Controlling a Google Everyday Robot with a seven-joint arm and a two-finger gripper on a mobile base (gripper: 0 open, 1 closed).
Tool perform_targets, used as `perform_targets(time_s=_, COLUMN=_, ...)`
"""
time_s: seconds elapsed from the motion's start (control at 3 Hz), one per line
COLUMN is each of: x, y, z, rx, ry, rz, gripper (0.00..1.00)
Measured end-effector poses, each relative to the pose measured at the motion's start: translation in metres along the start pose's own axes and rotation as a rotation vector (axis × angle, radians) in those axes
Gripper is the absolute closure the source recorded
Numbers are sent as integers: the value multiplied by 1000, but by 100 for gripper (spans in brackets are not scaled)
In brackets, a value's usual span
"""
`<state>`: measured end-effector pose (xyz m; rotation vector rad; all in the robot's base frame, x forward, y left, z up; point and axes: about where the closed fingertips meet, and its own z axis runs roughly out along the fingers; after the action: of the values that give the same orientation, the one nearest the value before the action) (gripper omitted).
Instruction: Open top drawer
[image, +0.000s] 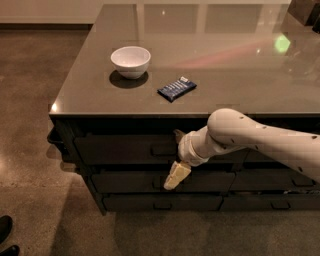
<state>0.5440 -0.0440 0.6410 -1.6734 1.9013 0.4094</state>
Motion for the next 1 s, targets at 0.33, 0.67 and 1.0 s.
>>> perform_targets(time_s=0.33, x=0, y=5, z=-3, rx=-17, ry=-1, rz=6, gripper=0)
perform_targets(time_s=0.67, x=-1, y=5, z=-4, rx=-17, ry=-1, rz=6, gripper=0)
perform_targets(time_s=1.0, x=-1, y=13, z=-10, rx=-29, ry=-5, rz=14, gripper=0)
